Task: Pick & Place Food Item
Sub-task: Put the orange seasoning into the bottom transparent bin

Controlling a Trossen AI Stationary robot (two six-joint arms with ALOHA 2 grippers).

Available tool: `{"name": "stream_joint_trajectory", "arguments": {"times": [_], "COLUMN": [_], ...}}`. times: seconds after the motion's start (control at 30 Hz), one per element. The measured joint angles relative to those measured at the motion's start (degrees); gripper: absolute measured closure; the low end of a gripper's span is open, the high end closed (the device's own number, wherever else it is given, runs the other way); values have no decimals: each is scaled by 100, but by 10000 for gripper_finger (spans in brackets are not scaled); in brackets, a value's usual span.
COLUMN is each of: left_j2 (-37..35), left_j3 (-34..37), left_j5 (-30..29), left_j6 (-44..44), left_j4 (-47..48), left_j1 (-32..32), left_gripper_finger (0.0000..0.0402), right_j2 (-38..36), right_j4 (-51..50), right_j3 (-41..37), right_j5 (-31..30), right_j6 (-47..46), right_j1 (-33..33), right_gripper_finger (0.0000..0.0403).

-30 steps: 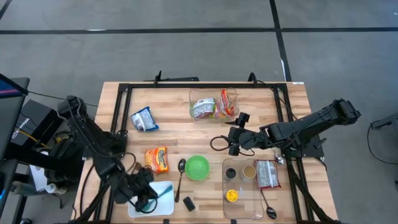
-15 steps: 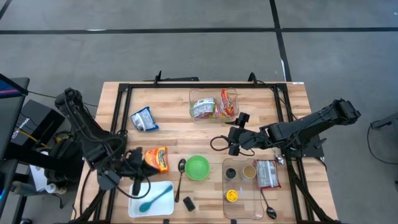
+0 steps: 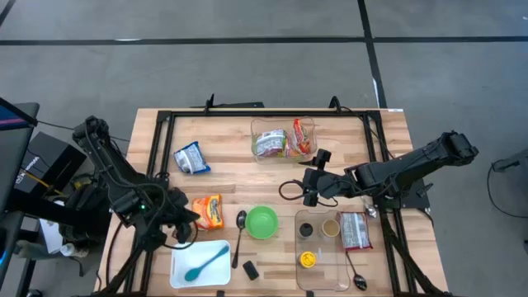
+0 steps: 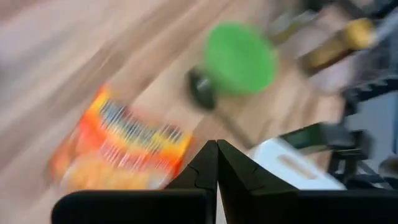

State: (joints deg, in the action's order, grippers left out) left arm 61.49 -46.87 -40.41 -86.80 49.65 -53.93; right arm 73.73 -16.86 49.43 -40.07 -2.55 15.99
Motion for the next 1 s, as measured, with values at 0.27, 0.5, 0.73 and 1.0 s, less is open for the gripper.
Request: {"name": "stream_joint_trajectory", "arguments": {"times": [0.27,0.5,0.73,1.0], "left_j2": [0,-49,-112,-381], "left_j3": [0,0,0,-2], "left_j5": [2236,2685,2685,2681], "left_j6": [-2115,-2260,-2251,-2149], "left_j4": [1377,1469,1303,697], "left_j1": [217,459,452,452], "left_gripper_finger": [401,401,401,401], "right_j2": [0,0,0,0], "right_j4": [14,26,25,25], "right_j3": [-1,-1,-1,-1], "right_j5": [0,0,0,0], "right_j6": [0,4,15,14], "right_j1": [0,0,-5,-4], "right_gripper_finger": [133,133,133,133]}}
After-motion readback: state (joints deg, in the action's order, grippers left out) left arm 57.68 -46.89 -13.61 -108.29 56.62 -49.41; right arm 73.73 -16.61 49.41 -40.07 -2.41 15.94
